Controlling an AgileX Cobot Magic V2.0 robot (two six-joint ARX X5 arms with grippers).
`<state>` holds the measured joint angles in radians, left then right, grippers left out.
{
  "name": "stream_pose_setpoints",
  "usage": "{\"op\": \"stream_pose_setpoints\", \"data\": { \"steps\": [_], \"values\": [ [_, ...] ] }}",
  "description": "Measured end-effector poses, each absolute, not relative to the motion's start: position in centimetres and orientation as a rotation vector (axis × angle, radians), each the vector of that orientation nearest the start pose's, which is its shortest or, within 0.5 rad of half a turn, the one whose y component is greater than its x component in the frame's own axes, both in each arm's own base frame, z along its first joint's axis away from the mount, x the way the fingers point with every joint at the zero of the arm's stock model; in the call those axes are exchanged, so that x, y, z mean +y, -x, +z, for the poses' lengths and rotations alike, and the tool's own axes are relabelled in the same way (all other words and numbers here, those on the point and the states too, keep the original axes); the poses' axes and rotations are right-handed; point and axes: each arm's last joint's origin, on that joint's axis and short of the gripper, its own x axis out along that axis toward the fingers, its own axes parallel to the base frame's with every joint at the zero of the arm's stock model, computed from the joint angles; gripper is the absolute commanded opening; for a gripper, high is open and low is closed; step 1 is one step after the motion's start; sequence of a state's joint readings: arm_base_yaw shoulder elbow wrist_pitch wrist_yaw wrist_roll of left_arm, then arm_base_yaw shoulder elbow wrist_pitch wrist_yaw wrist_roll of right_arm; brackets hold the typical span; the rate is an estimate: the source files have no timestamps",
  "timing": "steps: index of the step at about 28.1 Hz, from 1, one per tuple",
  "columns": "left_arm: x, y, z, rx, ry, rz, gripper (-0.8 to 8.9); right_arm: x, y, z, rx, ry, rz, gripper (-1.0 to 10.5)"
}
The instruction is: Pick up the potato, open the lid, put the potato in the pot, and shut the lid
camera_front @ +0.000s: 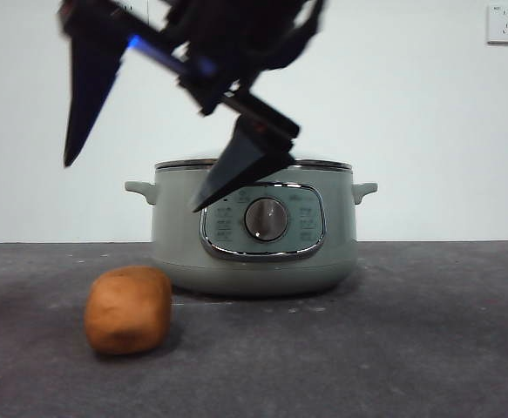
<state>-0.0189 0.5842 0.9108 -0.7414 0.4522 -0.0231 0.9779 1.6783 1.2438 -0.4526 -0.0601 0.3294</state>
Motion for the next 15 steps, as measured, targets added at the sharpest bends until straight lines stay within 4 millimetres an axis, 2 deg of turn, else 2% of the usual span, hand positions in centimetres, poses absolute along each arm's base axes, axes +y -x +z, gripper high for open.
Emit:
{"op": "stream_pose_setpoints", "data": {
  "steps": [4,11,15],
  "values": [
    [-1.4,-9.8,34.7,0.415,0.112,-0.459,6.45,31.4,-20.9,22.3,1.056,0.177,0.740,6.0],
    [-1.4,-10.1,34.6,0.426,0.114,-0.454,6.45,32.5,-21.4,18.2,1.154,0.219,0.694,5.8],
    [-1.5,-10.5,34.4,0.444,0.118,-0.453,6.45,32.8,-21.5,16.9,1.186,0.228,0.674,2.9]
  ]
}}
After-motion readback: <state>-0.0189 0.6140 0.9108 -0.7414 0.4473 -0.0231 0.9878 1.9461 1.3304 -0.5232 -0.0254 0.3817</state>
